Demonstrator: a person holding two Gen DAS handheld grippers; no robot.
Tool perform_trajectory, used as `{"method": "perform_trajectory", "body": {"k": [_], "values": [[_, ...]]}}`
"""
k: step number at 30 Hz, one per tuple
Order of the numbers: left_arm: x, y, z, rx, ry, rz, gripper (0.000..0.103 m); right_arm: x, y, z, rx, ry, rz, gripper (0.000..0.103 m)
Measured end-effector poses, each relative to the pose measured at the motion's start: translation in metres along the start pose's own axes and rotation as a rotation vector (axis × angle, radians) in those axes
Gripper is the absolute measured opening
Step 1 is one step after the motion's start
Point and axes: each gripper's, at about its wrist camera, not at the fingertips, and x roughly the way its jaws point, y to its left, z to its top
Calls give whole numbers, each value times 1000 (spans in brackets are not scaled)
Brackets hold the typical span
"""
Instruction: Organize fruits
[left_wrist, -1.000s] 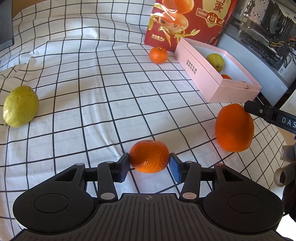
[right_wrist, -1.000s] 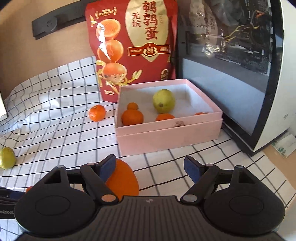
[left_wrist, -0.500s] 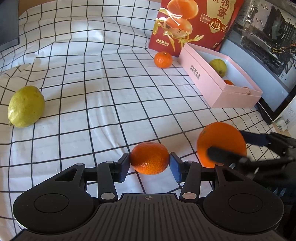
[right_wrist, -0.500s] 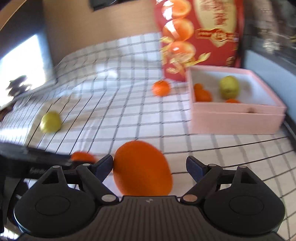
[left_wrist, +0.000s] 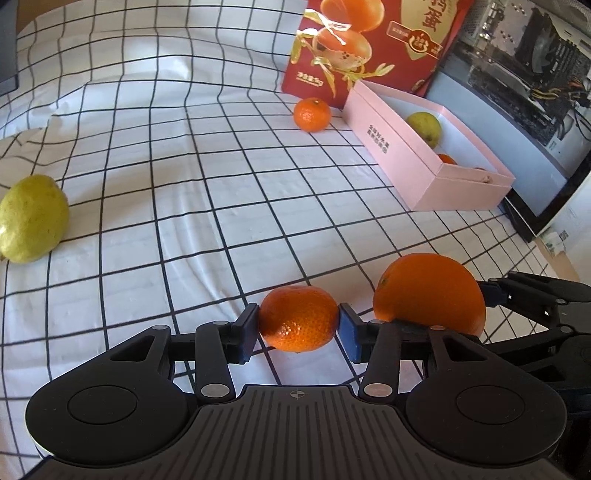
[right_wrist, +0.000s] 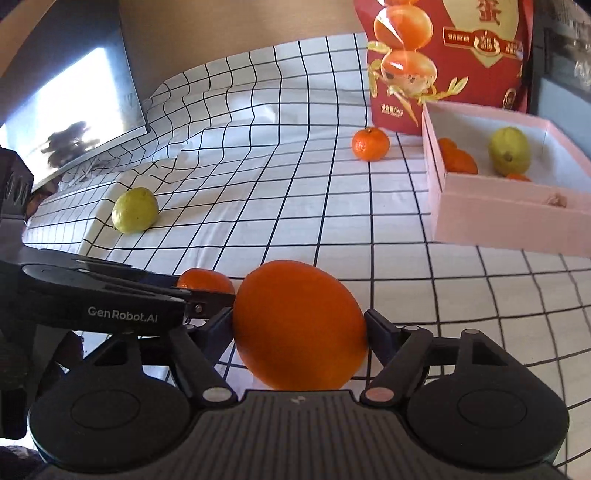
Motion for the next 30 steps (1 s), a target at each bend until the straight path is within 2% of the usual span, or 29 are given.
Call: {"method": "perform_trajectory", "body": {"k": [4,7,12,17,23,28,30], "values": [[-5,8,-2,19,-11,80,51,0,4,-2,-23,3,-5,76],[-8,19,-1,-30,-5,82,51,1,8,-3,-42,1,-14,76],[-8,18,-2,-18,3,95,51,8,14,-5,-59,37,-12,76],[-3,14,4,4,30,97,51,16,24,-10,-108,61,-32,82],[-1,23,10,-61,43,66,50,19,28,-13,-145,56,-47,89],[-2,22,7,-36,33,63,51,23,34,-17,-177,60,-58,103],[-2,19,7,-27,30,77,51,25,38,-17,-194,70,-79,103]]}}
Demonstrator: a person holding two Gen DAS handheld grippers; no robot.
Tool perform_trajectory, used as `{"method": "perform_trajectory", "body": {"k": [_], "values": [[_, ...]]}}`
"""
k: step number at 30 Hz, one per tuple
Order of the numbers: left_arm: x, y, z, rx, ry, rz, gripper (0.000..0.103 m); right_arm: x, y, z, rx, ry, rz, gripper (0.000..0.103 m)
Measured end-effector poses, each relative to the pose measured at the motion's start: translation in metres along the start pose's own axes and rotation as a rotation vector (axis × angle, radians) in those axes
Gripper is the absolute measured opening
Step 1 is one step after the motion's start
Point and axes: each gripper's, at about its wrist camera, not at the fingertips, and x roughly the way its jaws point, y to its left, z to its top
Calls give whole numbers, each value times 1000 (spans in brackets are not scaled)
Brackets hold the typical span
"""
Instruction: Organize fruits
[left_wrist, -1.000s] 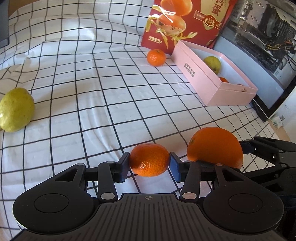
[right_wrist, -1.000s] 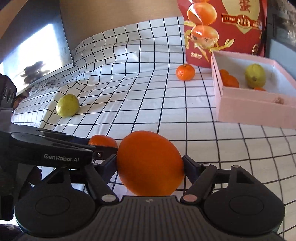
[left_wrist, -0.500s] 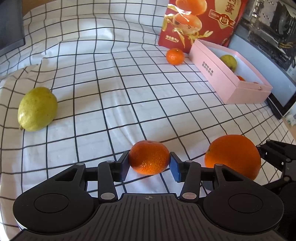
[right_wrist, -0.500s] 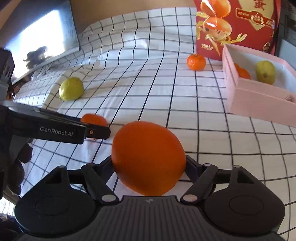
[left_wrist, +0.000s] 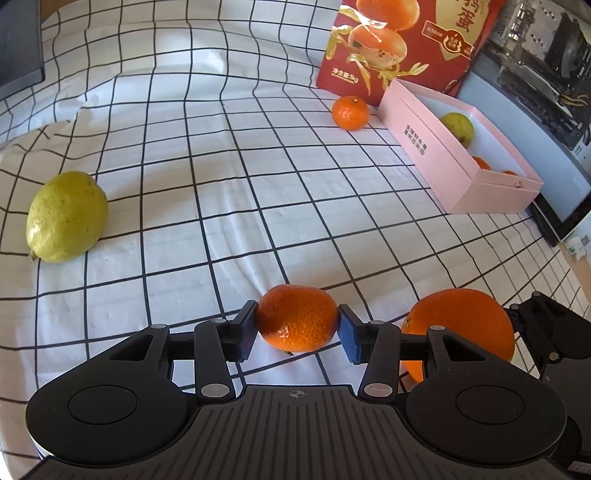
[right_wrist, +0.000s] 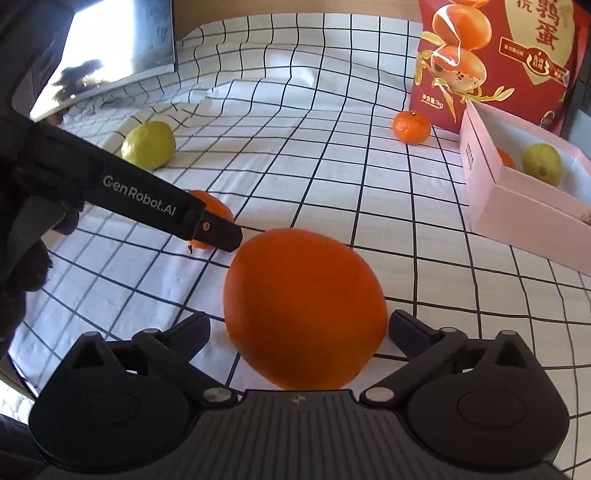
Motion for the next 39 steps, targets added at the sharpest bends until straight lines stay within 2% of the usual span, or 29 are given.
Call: {"method": "perform_trajectory", "body": {"k": [5,10,13,15,20,22,24,28,34,39], "values": [[2,-11,-1,45,6,52,52,1,2,2,-13,18,-13,103],[2,-13,-3,62,0,66,51,1,1,4,-30,34,-4,102],[1,-13,-4,59,1,66,51,-2,-2,6,-19,44,-10,93],[1,-13,-5,60,-1,66,51,-5,-7,9,3,35,-29,92],[1,-13,-4,60,-2,66,51,-9,-16,12,34,24,-6,87],[2,-13,-5,60,-2,66,51,-8,-16,12,32,29,18,77],[1,-13,-5,62,-3,67,51,-7,-13,13,29,35,38,74],[1,-13,-6,73,-6,67,51,-9,-9,11,7,32,25,73],[2,-14,-4,123,16,59,50,-10,-15,12,46,44,36,73],[1,-12,-7,137,6,45,50,-10,-21,11,91,43,7,73]]}}
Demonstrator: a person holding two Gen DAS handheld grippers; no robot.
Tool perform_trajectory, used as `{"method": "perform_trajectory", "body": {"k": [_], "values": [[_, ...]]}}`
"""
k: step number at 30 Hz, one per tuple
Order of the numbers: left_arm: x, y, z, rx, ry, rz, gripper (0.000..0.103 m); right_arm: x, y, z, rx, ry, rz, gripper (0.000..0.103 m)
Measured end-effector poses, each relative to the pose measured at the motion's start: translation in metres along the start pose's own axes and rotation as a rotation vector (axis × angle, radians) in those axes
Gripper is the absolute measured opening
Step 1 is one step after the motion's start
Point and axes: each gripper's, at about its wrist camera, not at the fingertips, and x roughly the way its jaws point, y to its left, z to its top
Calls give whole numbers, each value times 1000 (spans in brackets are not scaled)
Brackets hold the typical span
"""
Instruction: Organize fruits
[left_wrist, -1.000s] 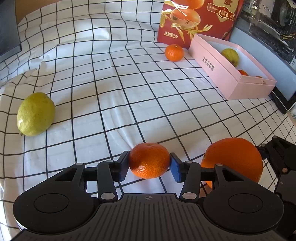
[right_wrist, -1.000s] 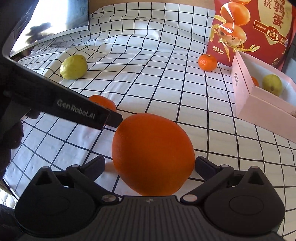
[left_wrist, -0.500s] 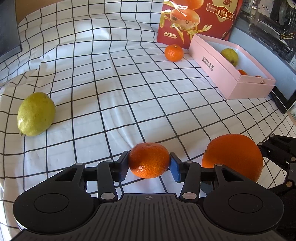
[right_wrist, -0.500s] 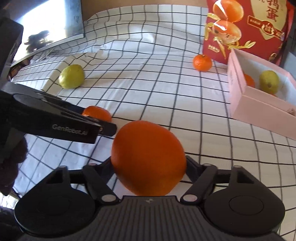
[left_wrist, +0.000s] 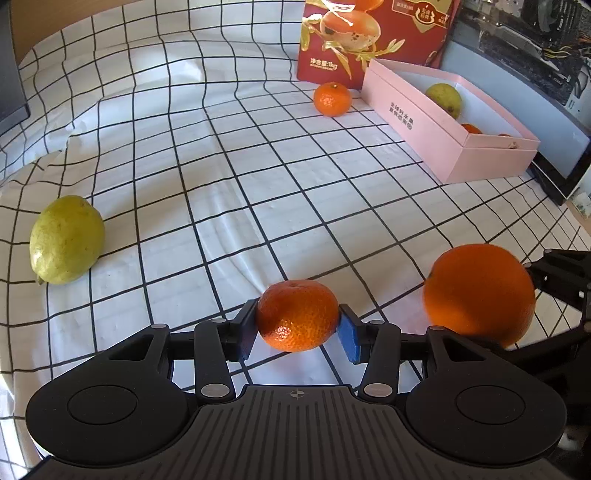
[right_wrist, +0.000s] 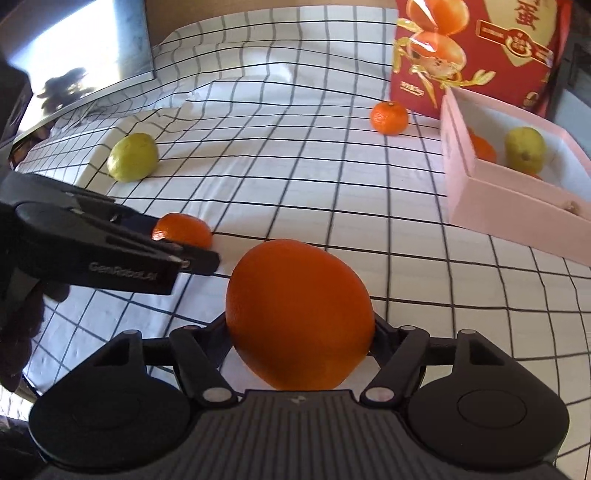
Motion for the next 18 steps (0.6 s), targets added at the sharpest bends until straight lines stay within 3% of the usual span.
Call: {"method": "perform_trajectory", "body": {"k": [13,18], "values": [[-3,-3,-8,-9,-53,10,49,-13,-40,-12,104,-11,-98,72],[-11,-9,15,-55,-108,-91,49,-31,-67,-10,145,-54,-145,72]]}}
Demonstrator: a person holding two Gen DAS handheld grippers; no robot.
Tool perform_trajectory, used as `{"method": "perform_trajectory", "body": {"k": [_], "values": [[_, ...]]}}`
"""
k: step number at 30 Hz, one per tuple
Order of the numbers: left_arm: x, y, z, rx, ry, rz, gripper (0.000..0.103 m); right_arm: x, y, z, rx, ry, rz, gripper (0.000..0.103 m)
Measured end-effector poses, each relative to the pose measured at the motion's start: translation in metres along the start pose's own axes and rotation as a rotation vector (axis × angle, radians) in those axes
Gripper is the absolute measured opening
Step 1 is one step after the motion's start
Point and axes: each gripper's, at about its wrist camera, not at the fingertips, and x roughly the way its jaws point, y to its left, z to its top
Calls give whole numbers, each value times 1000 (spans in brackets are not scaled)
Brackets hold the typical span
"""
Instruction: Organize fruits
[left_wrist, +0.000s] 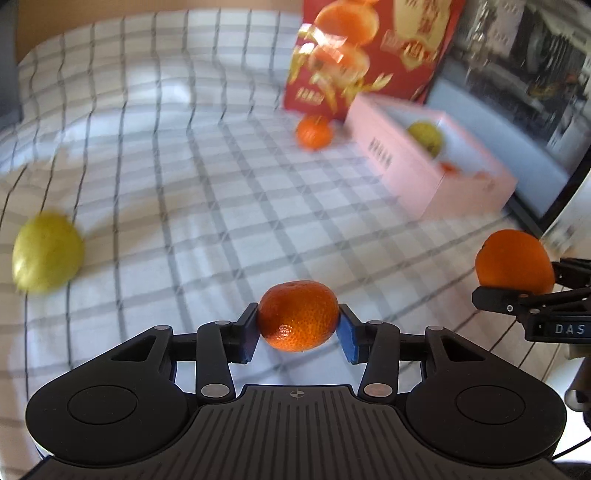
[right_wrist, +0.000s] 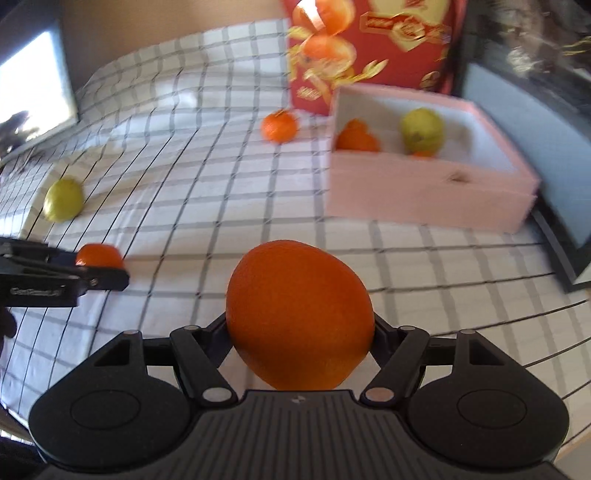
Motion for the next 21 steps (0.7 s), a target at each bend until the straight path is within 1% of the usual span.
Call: {"method": "perform_trajectory", "body": {"k": [4,9,13,16,18,19,20,21], "values": [[-5,-27,45,22,-83,-75,49,-17,-28,24,10,-74,-40,72],[-2,-72,108,74,-197,-154,49,-40,-66,80,-25,-184,-97,72],[11,-100,147,79,-256,-206,49,-47,-93,117,-7,-221,-117,72],[34,-116,164,45,-248,-227,49,-48,-114,136,10,-231,-106,72],[55,-128,168,34,-227,-245,49,-49,-124,146,10,-235,-93,72],[66,-133,168,34,-213,-268,50,-49,-128,151,9,-236,-88,72],[79,-138,167,40,-182,-295,50,-49,-132,156,8,-240,-81,72],[92,-142,166,41,-146,-300,50,-48,-135,159,9,-245,-71,72]]}}
